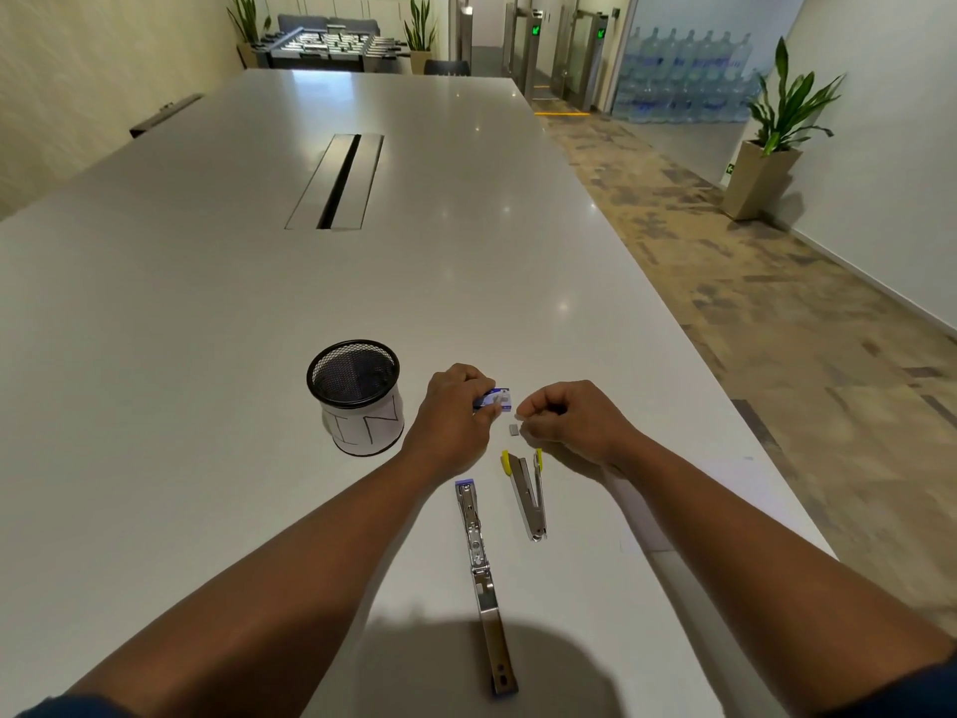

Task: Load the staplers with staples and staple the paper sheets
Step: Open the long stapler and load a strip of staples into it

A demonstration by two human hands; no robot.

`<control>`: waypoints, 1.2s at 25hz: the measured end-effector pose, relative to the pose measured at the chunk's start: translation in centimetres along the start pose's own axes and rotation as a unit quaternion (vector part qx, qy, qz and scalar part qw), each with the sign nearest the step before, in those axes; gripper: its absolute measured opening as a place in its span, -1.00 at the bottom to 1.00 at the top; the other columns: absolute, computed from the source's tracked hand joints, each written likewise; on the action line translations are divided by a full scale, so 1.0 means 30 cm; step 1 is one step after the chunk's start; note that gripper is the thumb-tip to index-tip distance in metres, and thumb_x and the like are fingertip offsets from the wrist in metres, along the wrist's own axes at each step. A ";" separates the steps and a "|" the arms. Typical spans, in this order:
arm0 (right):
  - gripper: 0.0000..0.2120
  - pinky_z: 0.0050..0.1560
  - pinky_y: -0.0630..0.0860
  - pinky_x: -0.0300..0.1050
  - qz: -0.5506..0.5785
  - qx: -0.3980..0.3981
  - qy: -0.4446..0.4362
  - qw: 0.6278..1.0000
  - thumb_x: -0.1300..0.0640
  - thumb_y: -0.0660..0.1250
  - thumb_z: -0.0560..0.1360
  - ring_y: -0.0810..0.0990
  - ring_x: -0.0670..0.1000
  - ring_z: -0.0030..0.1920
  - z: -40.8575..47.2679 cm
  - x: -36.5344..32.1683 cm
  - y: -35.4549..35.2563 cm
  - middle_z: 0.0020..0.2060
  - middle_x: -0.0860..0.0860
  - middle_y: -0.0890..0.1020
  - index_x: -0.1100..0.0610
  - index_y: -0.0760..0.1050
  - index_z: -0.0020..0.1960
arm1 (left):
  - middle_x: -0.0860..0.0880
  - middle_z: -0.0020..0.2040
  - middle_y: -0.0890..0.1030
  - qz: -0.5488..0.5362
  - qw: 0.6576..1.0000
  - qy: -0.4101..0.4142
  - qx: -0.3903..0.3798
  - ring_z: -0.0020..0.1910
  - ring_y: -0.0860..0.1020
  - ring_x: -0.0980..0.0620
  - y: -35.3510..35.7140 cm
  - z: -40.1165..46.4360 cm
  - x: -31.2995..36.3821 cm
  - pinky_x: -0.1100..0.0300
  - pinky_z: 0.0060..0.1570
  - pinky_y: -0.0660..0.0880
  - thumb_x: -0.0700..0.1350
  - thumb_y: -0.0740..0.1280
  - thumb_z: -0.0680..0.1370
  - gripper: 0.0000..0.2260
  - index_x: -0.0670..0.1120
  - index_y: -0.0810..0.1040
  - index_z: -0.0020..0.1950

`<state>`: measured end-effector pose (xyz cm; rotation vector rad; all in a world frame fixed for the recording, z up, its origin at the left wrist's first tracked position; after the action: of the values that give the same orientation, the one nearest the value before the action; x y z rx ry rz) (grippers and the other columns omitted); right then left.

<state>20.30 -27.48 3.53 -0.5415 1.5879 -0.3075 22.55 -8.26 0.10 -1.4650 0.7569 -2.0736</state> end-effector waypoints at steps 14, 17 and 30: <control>-0.93 -0.16 0.46 -0.23 -0.099 0.067 -0.061 0.991 0.18 0.55 0.40 0.58 -0.19 -0.24 -0.043 -0.052 0.020 -0.19 -0.05 0.72 0.10 0.72 -0.12 | 0.04 0.08 0.58 -0.131 0.988 -0.047 0.071 0.03 0.57 0.13 -0.065 -0.098 0.102 0.55 -0.03 0.36 -0.19 0.36 0.59 -0.80 -0.08 0.64 0.20; -0.89 -0.17 0.42 -0.22 -0.115 0.107 -0.120 0.980 0.17 0.55 0.39 0.51 -0.22 -0.22 -0.104 -0.091 0.030 -0.13 -0.08 0.67 0.06 0.71 -0.09 | 0.08 -0.02 0.70 -0.159 0.986 -0.052 0.013 -0.08 0.62 0.25 -0.108 -0.147 0.150 0.49 -0.12 0.43 -0.10 0.38 0.60 -0.83 -0.02 0.68 0.17; -0.82 -0.13 0.54 -0.10 -0.097 0.144 -0.183 0.968 0.12 0.47 0.44 0.59 -0.03 -0.24 -0.417 -0.164 0.175 -0.15 -0.05 0.62 0.08 0.65 0.04 | -0.08 -0.12 0.74 -0.393 0.896 -0.203 -0.040 -0.09 0.68 0.01 -0.258 -0.344 0.207 0.22 -0.03 0.63 -0.30 0.48 0.49 -0.87 -0.12 0.72 -0.02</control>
<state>7.21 -22.05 6.31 -0.4947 1.1120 -0.5445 10.27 -5.13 6.81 -2.4377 0.0600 -2.1214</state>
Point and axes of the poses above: each hand's wrist, its own z-axis towards the middle knuckle, its own y-axis out of the palm, x = y × z, the point moved 1 cm from there along z, towards the middle knuckle
